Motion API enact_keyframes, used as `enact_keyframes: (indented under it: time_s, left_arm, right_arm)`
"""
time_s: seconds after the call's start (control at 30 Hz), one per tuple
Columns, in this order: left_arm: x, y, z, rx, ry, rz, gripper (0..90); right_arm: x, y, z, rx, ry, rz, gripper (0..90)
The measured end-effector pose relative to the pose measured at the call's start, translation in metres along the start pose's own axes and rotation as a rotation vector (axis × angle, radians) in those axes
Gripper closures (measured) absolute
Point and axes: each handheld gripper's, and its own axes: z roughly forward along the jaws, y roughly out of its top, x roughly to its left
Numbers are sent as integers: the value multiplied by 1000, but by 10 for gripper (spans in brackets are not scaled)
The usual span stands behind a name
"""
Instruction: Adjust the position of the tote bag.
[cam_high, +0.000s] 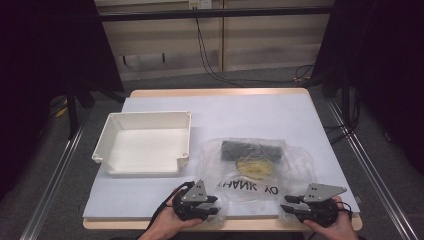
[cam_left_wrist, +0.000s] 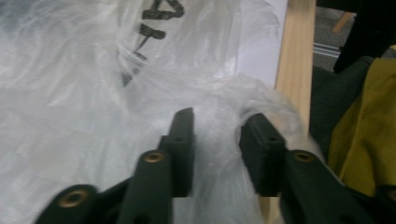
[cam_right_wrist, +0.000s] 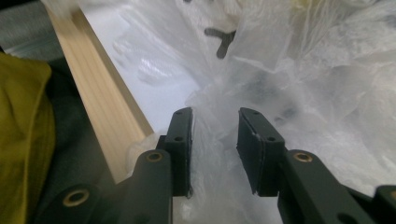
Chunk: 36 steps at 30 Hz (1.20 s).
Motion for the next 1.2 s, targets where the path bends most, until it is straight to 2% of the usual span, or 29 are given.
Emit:
enact_keyframes:
  time_s: [0.03,0.07,0.17,0.2,0.23,0.3,0.33,0.37,0.43,0.53,0.7,0.8,0.83,0.93,1.0,1.03,1.2]
  left_arm:
    - [1,1,-1,16,6,0,729]
    - [3,0,0,-4,-1,-5,769]
    - [5,1,-1,9,-14,-12,883]
    - [5,2,-2,8,-16,-12,883]
    - [5,3,-5,-28,-22,-21,896]
    - [7,5,-11,-67,-15,-40,900]
    - [7,5,-11,-67,-15,-40,900]
    - [8,5,-15,-86,-14,-49,900]
    - [9,6,-19,-108,-10,-62,900]
    - [10,8,-25,-121,-7,-55,900]
    - [7,11,-32,-154,-11,-45,900]
    - [6,14,-39,-192,-13,-54,900]
    - [6,14,-39,-192,-13,-54,900]
    - [6,16,-48,-216,0,-57,900]
    - [7,18,-55,-228,13,-49,900]
    - [8,20,-61,-254,22,-59,900]
    - [11,24,-72,-276,37,-45,900]
  right_arm:
    - [0,0,1,12,2,-1,714]
    - [0,1,2,10,6,-2,760]
    - [-1,0,1,4,22,13,883]
    - [-1,0,1,4,22,13,883]
    - [-3,0,-1,-9,23,21,893]
    - [-4,0,-2,-32,33,29,897]
    - [-4,0,-2,-32,33,29,897]
    - [-4,0,-6,-55,37,37,899]
    - [-4,0,-7,-60,40,37,899]
    - [-6,1,-14,-103,28,44,900]
    - [-6,2,-21,-137,21,45,900]
    - [-6,5,-28,-183,23,56,900]
    - [-6,5,-28,-183,23,56,900]
    - [-7,10,-37,-228,16,65,900]
    - [-8,14,-41,-243,13,64,900]
    - [-8,15,-43,-248,5,62,900]
    - [-11,22,-50,-267,-10,57,900]
